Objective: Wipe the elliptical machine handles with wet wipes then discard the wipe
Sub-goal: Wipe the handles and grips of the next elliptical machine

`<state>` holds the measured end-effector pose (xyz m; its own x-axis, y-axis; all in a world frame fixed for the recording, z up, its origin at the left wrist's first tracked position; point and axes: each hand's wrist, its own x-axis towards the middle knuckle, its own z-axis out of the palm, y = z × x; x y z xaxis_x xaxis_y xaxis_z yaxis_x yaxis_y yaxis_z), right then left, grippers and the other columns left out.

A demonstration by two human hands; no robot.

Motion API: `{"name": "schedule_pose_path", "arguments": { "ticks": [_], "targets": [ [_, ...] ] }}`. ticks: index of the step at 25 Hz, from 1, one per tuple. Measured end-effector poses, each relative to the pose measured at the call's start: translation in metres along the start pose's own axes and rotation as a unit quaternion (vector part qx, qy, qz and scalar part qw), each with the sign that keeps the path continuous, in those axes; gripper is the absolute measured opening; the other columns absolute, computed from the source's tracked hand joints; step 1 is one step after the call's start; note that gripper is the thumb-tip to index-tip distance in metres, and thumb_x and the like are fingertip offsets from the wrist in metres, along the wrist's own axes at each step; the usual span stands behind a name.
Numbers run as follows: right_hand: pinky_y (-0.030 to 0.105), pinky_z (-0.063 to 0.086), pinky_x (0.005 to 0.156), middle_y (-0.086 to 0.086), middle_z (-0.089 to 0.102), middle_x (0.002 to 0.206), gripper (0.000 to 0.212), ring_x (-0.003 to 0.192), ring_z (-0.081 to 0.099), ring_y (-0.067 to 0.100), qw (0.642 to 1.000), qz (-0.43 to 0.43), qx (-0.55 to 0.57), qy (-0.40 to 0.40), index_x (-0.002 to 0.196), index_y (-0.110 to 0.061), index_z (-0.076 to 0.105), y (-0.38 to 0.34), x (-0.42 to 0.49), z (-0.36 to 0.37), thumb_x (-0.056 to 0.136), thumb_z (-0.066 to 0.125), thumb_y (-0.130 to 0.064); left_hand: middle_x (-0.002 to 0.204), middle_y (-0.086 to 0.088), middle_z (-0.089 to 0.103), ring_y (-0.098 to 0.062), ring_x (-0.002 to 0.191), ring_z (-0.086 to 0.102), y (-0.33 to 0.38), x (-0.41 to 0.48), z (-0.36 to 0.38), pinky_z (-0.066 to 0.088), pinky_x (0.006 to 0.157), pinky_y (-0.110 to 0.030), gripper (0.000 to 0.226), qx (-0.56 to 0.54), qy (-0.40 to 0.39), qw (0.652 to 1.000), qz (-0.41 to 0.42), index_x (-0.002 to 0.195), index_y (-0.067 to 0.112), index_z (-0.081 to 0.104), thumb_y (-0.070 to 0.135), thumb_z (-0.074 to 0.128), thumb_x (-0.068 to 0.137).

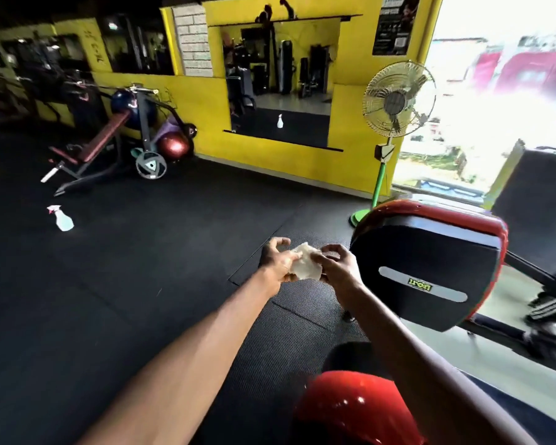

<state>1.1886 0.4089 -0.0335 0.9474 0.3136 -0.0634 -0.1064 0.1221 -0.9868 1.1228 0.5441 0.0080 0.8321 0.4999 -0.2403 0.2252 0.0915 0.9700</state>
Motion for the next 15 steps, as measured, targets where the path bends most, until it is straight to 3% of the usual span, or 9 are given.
{"name": "schedule_pose_path", "arguments": {
  "ticks": [4, 8, 11, 13, 15],
  "targets": [
    [0.033, 0.058, 0.062, 0.013, 0.067, 0.085, 0.015, 0.076, 0.066, 0.025, 0.995, -0.018, 0.009, 0.099, 0.090, -0.013, 0.062, -0.004, 0.067, 0.041, 0.090, 0.075, -0.006, 0.103, -0.009, 0.067, -0.015, 0.073, 0.064, 0.031, 0.093, -0.026, 0.055, 0.047, -0.025, 0.035, 0.041, -0.101, 0.994, 0.016, 0.121, 0.024, 0.057, 0.002, 0.066, 0.095],
    [0.027, 0.056, 0.052, 0.019, 0.065, 0.086, 0.016, 0.062, 0.066, 0.018, 0.990, -0.021, 0.030, 0.135, 0.107, 0.004, 0.064, -0.022, 0.114, 0.061, 0.093, 0.071, -0.001, 0.101, -0.006, 0.066, -0.013, 0.071, 0.062, 0.065, 0.165, -0.031, 0.056, 0.052, -0.027, 0.031, 0.059, -0.181, 0.981, 0.036, 0.121, 0.016, 0.062, -0.003, 0.062, 0.097],
    [0.050, 0.057, 0.074, 0.025, 0.067, 0.090, 0.009, 0.076, 0.064, 0.032, 0.980, -0.032, 0.042, 0.192, 0.099, -0.002, 0.065, -0.030, 0.146, 0.045, 0.093, 0.071, -0.001, 0.098, -0.009, 0.067, -0.014, 0.071, 0.063, 0.077, 0.214, 0.000, 0.055, 0.046, -0.021, 0.028, 0.061, -0.248, 0.966, 0.038, 0.115, 0.011, 0.066, -0.007, 0.063, 0.094],
    [0.044, 0.058, 0.070, 0.018, 0.070, 0.085, 0.008, 0.075, 0.065, 0.031, 0.974, -0.044, 0.042, 0.220, 0.096, -0.004, 0.065, -0.034, 0.160, 0.025, 0.092, 0.070, 0.001, 0.092, -0.004, 0.068, -0.013, 0.072, 0.064, 0.080, 0.237, 0.030, 0.055, 0.051, -0.021, 0.024, 0.060, -0.293, 0.954, 0.024, 0.102, 0.013, 0.068, -0.009, 0.064, 0.092],
    [0.033, 0.059, 0.061, 0.011, 0.072, 0.086, 0.015, 0.074, 0.068, 0.023, 0.968, -0.060, 0.028, 0.242, 0.104, -0.004, 0.064, -0.034, 0.176, -0.002, 0.091, 0.070, 0.002, 0.086, 0.001, 0.069, -0.011, 0.072, 0.063, 0.080, 0.264, 0.070, 0.052, 0.056, -0.022, 0.024, 0.074, -0.343, 0.936, 0.019, 0.097, 0.014, 0.069, -0.009, 0.066, 0.091]
  ]
}}
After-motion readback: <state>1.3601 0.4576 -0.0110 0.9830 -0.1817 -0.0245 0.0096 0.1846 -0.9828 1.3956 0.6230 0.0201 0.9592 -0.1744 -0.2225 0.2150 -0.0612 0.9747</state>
